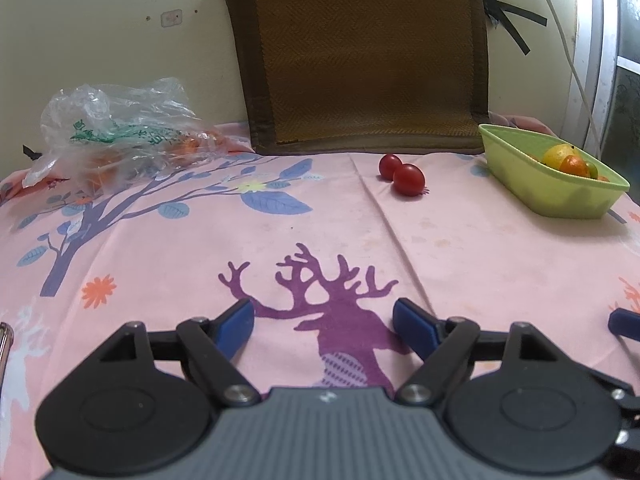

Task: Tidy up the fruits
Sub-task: 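Withdraw both grippers and move them toward the two red tomatoes, then position the left gripper around one red tomato while the right approaches the other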

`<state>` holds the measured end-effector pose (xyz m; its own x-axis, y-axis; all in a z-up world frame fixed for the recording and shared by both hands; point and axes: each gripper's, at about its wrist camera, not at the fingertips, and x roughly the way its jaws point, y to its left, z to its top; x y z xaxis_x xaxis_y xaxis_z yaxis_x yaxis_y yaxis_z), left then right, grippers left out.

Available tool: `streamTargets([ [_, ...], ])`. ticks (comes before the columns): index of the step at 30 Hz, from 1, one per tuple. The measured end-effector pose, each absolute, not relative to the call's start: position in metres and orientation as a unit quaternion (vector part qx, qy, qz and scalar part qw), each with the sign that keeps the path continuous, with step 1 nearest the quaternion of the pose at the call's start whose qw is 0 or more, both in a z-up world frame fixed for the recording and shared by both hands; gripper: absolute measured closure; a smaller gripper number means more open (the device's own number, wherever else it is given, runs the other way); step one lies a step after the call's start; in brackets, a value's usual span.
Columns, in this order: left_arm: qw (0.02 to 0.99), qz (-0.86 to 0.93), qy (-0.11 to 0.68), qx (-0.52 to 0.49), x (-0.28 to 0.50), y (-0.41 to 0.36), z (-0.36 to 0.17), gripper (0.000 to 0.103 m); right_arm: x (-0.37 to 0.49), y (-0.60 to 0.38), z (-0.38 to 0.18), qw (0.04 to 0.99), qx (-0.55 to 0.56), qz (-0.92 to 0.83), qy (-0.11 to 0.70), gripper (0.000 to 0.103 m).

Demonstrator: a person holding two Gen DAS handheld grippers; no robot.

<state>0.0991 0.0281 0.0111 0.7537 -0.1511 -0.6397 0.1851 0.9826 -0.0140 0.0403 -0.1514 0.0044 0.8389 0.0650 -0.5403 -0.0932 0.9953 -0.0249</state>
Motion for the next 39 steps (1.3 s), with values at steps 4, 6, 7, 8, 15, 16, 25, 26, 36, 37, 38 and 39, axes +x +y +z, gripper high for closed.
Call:
streamTargets([
  [4,0.929,-0.111,0.352,0.013,0.112,0.040,0.016,0.031,0.058,-0.148,0.011,0.957,-0.019,0.076,0.280,0.045],
  [6,0.919,-0.140,0.368,-0.024,0.131,0.055,0.024,0.032,0.074,-0.141,0.016,0.958,-0.039,0.088,0.269,0.054],
  [7,0.912,-0.154,0.377,-0.044,0.143,0.061,0.028,0.033,0.083,-0.137,0.018,0.959,-0.047,0.092,0.264,0.055],
  [8,0.906,-0.167,0.384,-0.060,0.155,0.066,0.033,0.034,0.093,-0.135,0.019,0.960,-0.052,0.096,0.260,0.055],
  [15,0.904,-0.207,0.370,-0.055,0.235,0.046,0.060,0.047,0.186,-0.125,0.018,0.957,-0.057,0.103,0.266,0.055],
  [16,0.901,-0.211,0.375,-0.055,0.246,0.040,0.059,0.050,0.198,-0.125,0.017,0.956,-0.058,0.099,0.271,0.054],
  [25,0.887,-0.207,0.410,-0.046,0.293,0.000,0.031,0.058,0.247,-0.129,0.009,0.937,-0.019,0.132,0.323,0.072],
  [26,0.886,-0.205,0.412,-0.051,0.295,-0.001,0.028,0.058,0.244,-0.131,0.010,0.937,-0.016,0.132,0.322,0.072],
  [36,0.889,-0.205,0.406,-0.053,0.296,-0.023,0.027,0.058,0.181,-0.147,0.014,0.948,-0.036,0.109,0.296,0.072],
  [37,0.891,-0.201,0.404,-0.050,0.296,-0.025,0.028,0.058,0.178,-0.148,0.012,0.947,-0.034,0.109,0.299,0.072],
  [38,0.894,-0.195,0.401,-0.046,0.297,-0.028,0.029,0.058,0.177,-0.150,0.012,0.946,-0.029,0.110,0.304,0.072],
  [39,0.896,-0.190,0.400,-0.044,0.299,-0.030,0.028,0.058,0.176,-0.151,0.012,0.946,-0.021,0.109,0.304,0.072],
])
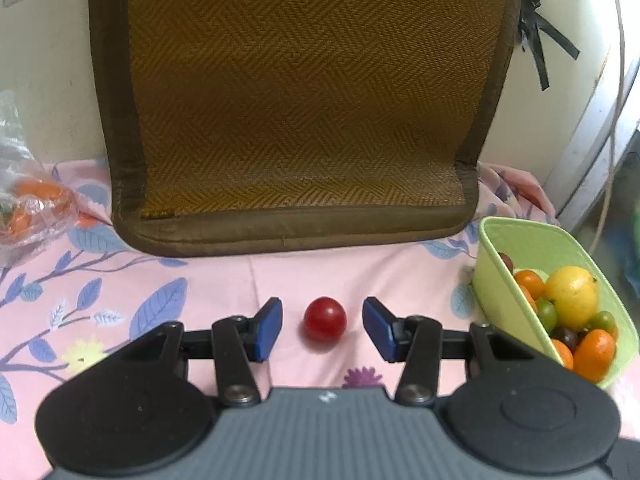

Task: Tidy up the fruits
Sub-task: 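Position the left gripper around one red tomato while the right approaches the other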

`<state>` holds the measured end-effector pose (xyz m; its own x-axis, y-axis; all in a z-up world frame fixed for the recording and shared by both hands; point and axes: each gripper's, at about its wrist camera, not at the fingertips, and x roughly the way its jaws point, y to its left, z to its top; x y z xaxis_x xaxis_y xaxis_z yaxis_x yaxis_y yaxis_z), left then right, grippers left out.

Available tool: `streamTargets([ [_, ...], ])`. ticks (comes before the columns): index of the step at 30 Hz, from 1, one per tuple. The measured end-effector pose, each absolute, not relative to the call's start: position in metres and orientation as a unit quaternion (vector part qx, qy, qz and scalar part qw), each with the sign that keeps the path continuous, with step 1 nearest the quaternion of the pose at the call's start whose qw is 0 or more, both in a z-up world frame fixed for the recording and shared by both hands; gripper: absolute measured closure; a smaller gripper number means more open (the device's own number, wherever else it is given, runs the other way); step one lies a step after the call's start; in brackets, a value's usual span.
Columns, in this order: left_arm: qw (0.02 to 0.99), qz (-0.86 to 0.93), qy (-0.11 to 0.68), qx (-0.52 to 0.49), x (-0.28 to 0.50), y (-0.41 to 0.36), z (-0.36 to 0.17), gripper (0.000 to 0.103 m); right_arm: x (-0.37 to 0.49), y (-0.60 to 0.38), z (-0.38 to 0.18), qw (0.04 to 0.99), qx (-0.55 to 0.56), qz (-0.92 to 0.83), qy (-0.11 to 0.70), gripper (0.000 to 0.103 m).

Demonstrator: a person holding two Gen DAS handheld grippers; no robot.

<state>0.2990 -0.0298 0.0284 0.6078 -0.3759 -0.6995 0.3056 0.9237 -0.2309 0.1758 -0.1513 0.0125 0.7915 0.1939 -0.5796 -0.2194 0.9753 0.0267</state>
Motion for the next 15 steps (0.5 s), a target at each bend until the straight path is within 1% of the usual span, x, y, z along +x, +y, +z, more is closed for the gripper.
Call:
streamTargets([
  [1,0.897,-0.185,0.399,-0.043,0.301,-0.032,0.028,0.058,0.175,-0.152,0.013,0.946,-0.017,0.108,0.304,0.072],
  [2,0.898,-0.182,0.399,-0.043,0.303,-0.034,0.026,0.061,0.175,-0.153,0.012,0.945,-0.013,0.109,0.307,0.072],
  [3,0.896,-0.180,0.403,-0.044,0.306,-0.036,0.024,0.068,0.178,-0.153,0.011,0.945,-0.009,0.110,0.309,0.072],
  [6,0.889,-0.187,0.412,-0.063,0.310,-0.038,0.017,0.072,0.180,-0.154,0.013,0.944,0.003,0.112,0.310,0.072],
  [15,0.902,-0.170,0.395,-0.035,0.319,-0.061,0.014,0.073,0.178,-0.159,0.013,0.945,0.027,0.108,0.308,0.072],
])
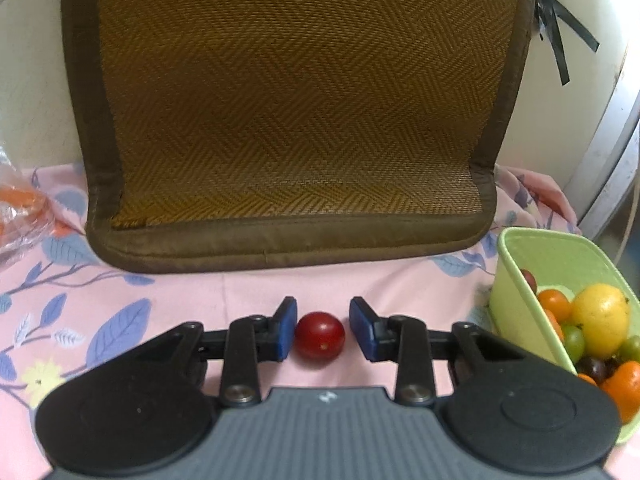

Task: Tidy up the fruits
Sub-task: 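Position the left gripper around one red tomato while the right approaches the other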

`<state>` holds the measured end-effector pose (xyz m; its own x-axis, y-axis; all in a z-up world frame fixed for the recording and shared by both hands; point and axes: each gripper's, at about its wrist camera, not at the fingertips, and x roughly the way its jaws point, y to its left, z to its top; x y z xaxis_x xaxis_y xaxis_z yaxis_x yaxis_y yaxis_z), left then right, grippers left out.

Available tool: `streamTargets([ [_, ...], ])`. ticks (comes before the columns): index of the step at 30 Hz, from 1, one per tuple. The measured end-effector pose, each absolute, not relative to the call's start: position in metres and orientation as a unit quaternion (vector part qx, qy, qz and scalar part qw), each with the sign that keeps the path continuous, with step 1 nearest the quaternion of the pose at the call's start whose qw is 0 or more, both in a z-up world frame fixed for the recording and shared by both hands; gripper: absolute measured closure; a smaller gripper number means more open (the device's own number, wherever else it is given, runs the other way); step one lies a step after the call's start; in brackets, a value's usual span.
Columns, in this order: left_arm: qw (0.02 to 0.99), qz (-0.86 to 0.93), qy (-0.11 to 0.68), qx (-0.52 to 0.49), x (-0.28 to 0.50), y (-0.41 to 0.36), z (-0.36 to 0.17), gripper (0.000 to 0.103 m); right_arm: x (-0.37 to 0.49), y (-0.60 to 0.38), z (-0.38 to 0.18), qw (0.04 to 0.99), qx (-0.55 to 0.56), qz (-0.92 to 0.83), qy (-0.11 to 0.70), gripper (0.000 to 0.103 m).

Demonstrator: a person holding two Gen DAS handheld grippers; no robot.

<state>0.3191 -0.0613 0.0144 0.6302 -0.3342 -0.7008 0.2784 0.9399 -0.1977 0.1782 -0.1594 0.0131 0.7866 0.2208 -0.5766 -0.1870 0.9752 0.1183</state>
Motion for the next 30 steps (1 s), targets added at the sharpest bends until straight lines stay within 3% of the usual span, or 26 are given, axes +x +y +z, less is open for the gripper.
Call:
streamTargets([
  [2,0.905,-0.160,0.394,-0.024,0.320,-0.065,0.014,0.078,0.178,-0.161,0.014,0.944,0.034,0.113,0.308,0.072],
  [15,0.910,-0.165,0.381,-0.006,0.307,-0.063,0.013,0.078,0.187,-0.168,0.010,0.946,0.034,0.080,0.312,0.072],
  [26,0.905,-0.169,0.391,-0.007,0.303,-0.058,0.017,0.074,0.185,-0.171,0.010,0.946,0.037,0.084,0.311,0.071],
  [30,0.910,-0.165,0.381,0.010,0.295,-0.062,0.016,0.068,0.184,-0.171,0.011,0.946,0.038,0.085,0.311,0.071],
])
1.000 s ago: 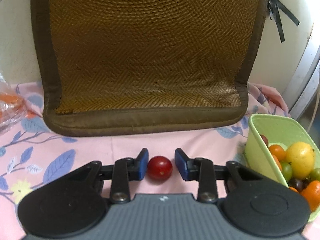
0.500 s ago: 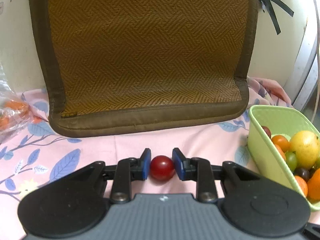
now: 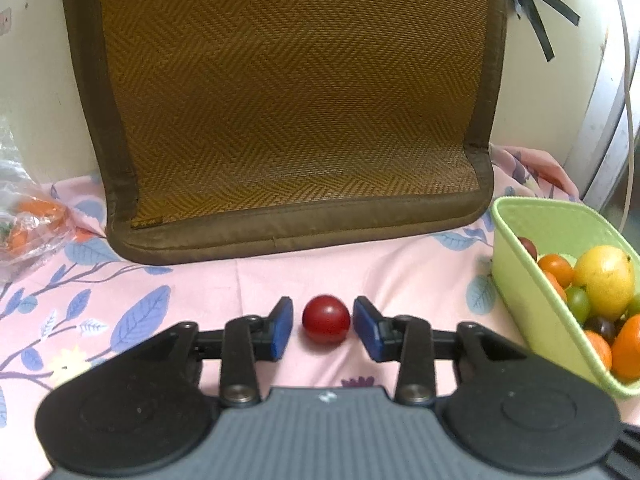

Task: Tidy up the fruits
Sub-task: 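Position the left gripper around one red tomato while the right approaches the other, then grasp a red tomato with the left gripper while the right grasps the other red tomato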

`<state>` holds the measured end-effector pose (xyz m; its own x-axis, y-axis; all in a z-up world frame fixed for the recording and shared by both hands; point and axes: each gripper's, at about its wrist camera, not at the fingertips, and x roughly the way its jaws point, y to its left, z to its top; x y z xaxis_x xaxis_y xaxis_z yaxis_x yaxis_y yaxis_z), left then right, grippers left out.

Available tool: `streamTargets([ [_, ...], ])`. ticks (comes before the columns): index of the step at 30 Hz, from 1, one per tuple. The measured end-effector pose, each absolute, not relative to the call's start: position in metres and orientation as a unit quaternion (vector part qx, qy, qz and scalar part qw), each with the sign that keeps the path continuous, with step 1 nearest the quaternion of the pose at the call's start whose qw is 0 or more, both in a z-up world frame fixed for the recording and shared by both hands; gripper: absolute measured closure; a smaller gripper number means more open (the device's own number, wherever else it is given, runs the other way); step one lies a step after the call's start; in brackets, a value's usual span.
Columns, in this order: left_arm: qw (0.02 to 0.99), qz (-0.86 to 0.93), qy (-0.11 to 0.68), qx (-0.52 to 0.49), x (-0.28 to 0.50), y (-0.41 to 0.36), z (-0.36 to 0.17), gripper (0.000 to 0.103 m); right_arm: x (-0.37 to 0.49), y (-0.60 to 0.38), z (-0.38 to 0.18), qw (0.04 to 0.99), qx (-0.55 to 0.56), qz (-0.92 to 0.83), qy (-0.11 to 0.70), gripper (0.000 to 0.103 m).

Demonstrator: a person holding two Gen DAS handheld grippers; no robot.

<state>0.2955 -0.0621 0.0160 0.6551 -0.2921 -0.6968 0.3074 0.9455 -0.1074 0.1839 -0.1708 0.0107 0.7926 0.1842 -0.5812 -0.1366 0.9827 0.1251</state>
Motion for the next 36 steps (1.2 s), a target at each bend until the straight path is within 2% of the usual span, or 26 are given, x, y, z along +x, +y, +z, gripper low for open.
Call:
streamTargets([
  [6,0.917,-0.162,0.363,0.040,0.290,-0.066,0.013,0.076,0.184,-0.170,0.011,0.946,0.039,0.086,0.311,0.071],
  [14,0.915,-0.163,0.366,0.030,0.303,-0.066,0.013,0.071,0.184,-0.171,0.011,0.946,0.040,0.086,0.311,0.070],
  [17,0.916,-0.170,0.362,0.031,0.304,-0.067,0.012,0.077,0.185,-0.170,0.011,0.945,0.041,0.089,0.311,0.070],
  [22,0.918,-0.169,0.357,0.042,0.297,-0.068,0.012,0.078,0.184,-0.171,0.011,0.945,0.044,0.091,0.310,0.070],
  [36,0.923,-0.143,0.351,0.068,0.209,-0.047,0.038,0.078,0.153,-0.167,0.015,0.951,-0.010,0.073,0.300,0.072],
])
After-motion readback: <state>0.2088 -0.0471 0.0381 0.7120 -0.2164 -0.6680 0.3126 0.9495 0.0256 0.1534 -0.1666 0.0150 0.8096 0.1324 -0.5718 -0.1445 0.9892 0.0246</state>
